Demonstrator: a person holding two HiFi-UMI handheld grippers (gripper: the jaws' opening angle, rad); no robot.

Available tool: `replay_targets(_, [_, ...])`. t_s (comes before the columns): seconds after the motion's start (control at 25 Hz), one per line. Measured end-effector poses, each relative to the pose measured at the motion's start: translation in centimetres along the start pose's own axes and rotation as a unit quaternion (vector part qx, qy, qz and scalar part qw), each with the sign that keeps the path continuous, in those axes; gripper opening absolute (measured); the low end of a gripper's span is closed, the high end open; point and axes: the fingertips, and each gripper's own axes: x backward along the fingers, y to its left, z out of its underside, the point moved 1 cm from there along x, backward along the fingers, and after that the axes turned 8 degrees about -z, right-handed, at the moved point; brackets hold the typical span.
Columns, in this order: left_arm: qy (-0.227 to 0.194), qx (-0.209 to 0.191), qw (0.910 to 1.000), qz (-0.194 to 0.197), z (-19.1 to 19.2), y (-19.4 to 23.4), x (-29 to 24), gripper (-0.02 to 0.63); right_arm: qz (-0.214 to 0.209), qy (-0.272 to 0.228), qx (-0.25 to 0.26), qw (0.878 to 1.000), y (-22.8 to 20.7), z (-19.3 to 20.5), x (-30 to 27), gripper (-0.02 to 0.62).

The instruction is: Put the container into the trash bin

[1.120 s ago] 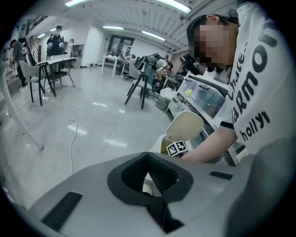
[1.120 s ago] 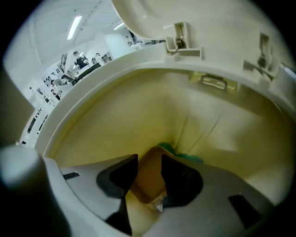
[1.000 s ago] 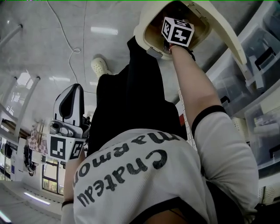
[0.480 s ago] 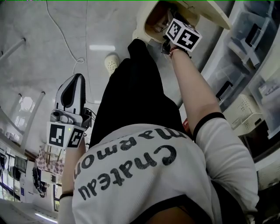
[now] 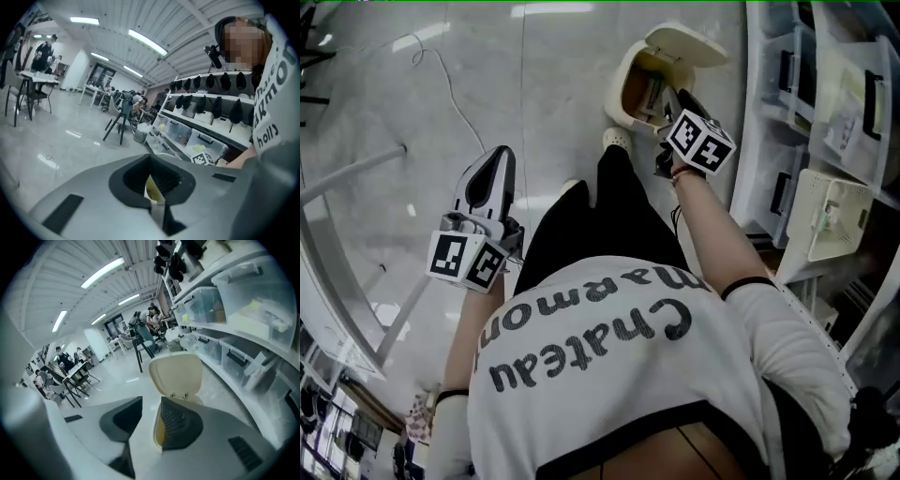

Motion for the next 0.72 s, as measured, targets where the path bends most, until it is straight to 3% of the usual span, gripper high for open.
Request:
replay_targets(0.16, [-0.026, -0.015, 0.9995, 0.008, -3.7, -1.6, 1.3, 0.023, -0.010, -0.076, 0.012, 0.997, 4.1, -4.4, 6.4, 0.127])
replay_targets(0.4, [-0.099, -0.032, 0.9923, 0.068, -11.6, -6.6, 2.2, 0.023, -0.045, -0.199, 0.010, 0.979, 9.9, -12.8, 14.2, 0.120])
replay_targets(0.52, [-0.125, -0.028, 0.9882, 0.084, -15.0, -8.8, 3.7, 0.023, -0.063, -0.240, 0.009, 0.969, 11.7, -16.0, 18.1, 0.107])
replay_targets(0.72, [-0.180, -0.034, 0.9768, 0.111, -19.6, -11.0, 6.8, 0.023, -0.130, -0.284, 0.013, 0.950, 14.2, -19.7, 23.5, 0.066])
